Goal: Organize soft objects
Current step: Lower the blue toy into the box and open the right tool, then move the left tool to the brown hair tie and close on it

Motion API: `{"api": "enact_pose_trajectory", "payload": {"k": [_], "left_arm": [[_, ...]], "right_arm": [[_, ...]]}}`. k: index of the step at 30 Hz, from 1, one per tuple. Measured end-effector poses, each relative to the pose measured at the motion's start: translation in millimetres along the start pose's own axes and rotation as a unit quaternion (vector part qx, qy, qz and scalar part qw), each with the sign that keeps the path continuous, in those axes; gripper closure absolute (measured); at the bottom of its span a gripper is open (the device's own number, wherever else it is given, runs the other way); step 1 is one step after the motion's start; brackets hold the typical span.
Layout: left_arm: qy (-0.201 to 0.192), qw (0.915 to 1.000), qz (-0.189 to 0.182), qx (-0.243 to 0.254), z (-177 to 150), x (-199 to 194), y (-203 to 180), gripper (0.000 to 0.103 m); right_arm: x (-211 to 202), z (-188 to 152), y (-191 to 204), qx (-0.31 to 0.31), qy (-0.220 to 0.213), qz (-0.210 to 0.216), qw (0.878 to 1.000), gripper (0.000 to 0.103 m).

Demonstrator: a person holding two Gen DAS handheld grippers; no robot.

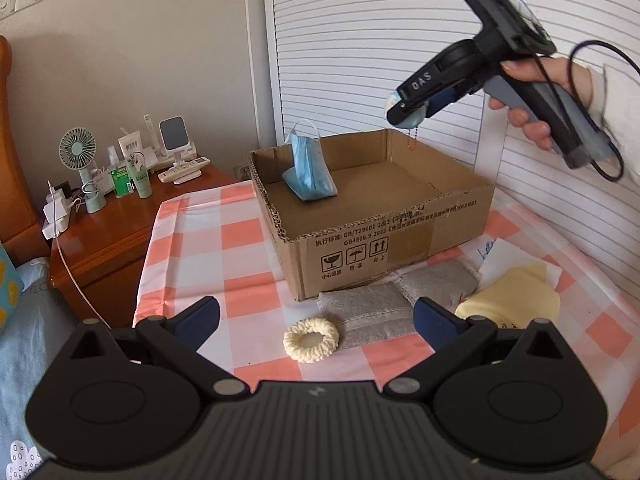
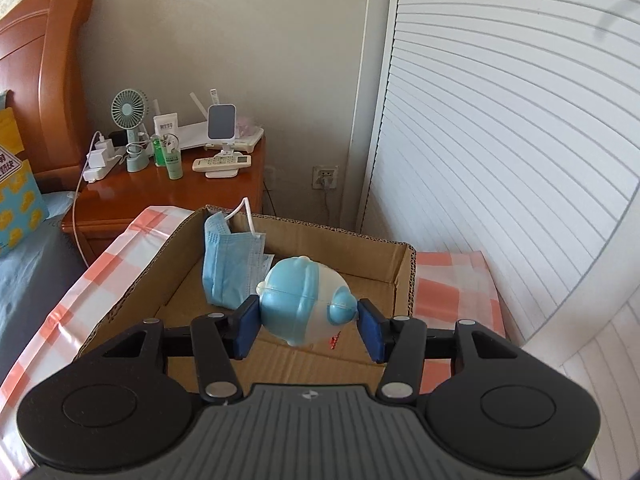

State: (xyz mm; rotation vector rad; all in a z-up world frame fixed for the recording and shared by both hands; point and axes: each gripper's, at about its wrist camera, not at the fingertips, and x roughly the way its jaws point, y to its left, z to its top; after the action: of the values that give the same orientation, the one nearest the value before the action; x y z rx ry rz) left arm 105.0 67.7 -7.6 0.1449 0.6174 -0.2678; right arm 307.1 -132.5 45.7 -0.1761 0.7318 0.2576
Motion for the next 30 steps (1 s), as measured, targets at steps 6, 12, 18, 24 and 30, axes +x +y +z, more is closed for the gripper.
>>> {"api": "enact_pose_trajectory", "payload": {"k": [6,12,18,24,30], "left_arm": [[0.006,0.9999,-0.004,-0.015,-5.7,4.5,4.3,0.001],[0.011,0.9997,-0.001,-0.021,-9.4,6.4,7.7,0.001],[0.005,0.9998,0.000,-0.021,-9.1,0.0,6.4,0.001],[0.008,0.9998,0.003,-0.016,-13.0,-8.1,1.8,0.001],[0.014,0.9998,-0.004,-0.010,-18.5,-17.4,-3.9,0.001]], "right_arm": [[34.2,12.2,-6.3,0.020,0.024,-0.007,0.999,0.013],[19.6,5.8,-6.7,0.028,0.000,-0.011,1.000,0.003],[-11.3,-3.1,-10.3,0.047,-0.024,0.002,0.999,0.000],[-41.7,-21.3,-11.2,0.054,-0.042,0.002,0.998,0.000],[-62.3,-52.3,-5.5,0.048,-0.032,0.003,0.998,0.000]]}}
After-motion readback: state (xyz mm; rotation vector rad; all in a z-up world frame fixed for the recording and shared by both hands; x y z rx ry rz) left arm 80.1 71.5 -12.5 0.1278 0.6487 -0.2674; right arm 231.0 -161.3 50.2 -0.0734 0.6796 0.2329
